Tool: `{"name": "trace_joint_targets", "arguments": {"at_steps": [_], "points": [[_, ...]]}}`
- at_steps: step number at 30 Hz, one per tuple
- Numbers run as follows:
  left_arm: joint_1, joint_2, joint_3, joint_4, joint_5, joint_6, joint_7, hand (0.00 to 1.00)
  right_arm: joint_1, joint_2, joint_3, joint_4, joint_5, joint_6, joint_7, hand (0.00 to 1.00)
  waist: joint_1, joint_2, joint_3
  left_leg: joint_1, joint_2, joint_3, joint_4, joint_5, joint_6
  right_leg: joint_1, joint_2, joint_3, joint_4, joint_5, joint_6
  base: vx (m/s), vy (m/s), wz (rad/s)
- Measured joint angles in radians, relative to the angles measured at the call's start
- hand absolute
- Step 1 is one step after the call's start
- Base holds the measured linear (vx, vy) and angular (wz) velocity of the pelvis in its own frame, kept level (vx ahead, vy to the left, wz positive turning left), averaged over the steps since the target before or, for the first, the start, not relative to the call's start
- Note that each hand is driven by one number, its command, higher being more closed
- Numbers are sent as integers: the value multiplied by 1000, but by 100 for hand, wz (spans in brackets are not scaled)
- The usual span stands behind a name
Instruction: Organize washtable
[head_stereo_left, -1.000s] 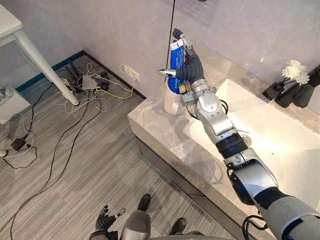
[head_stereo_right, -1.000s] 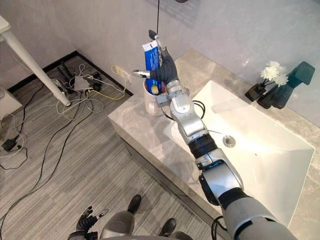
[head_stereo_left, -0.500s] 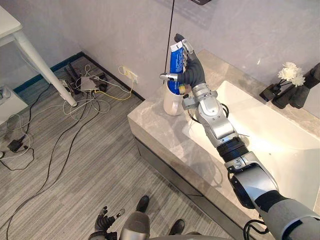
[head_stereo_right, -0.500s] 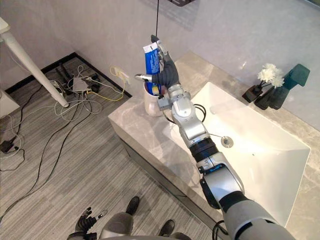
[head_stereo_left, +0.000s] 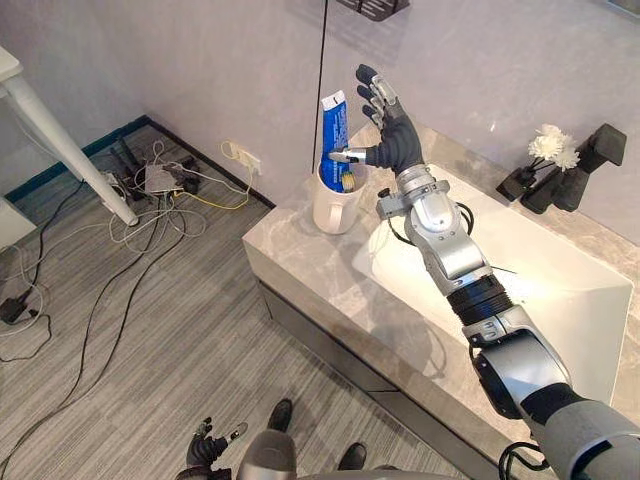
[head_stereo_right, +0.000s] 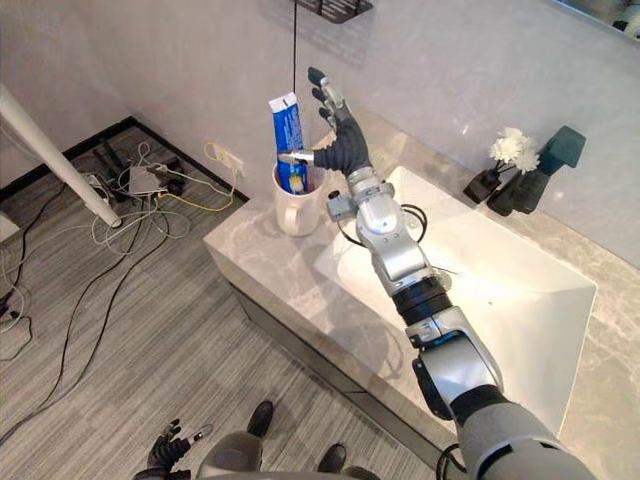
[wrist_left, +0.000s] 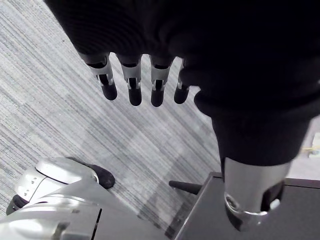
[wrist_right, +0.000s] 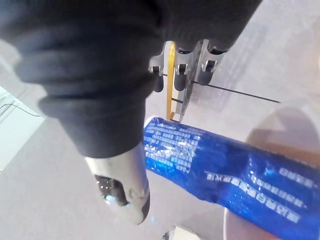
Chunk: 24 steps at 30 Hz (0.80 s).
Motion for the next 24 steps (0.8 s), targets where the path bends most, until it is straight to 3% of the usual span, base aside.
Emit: {"name": "trace_joint_targets", "arguments": {"at_steps": [6,10,15,21,24], "points": [[1,-5,0,0,0,0,-1,0,7,-52,0,-4,-7,0,0,0,-2,7,-12,6,2,4,-1,0,0,3,1,4,2,0,0,-2,2,-1],[7,-8,1,0,0,0,-1,0,7,-159,0,-88,-45,-3,2,0,-5,17,-22,9,2,8,-4,0,0,3,0,9,2,0,0,1,4,-1],[21,-8,16,16,6,0,-2,0,46,-303,-45,-278,-48,-33,19,0,-46,21,-32,25,5,26,-20,0,0,4,0,25,1,0,0,9,17,-11],[22,-10,18,29,29,-1,-4,0,197,-405,-272,-451,-48,-93,14,0,-75,27,-51,42,10,52,-37,0,1,-1,1,52,1,1,0,16,16,-14],[23,-11,20,40,39,-1,-7,0,285,-426,-467,-507,-62,-122,-17,0,-107,30,-61,57,15,74,-53,0,1,-4,3,72,1,1,1,-4,12,-21]]}}
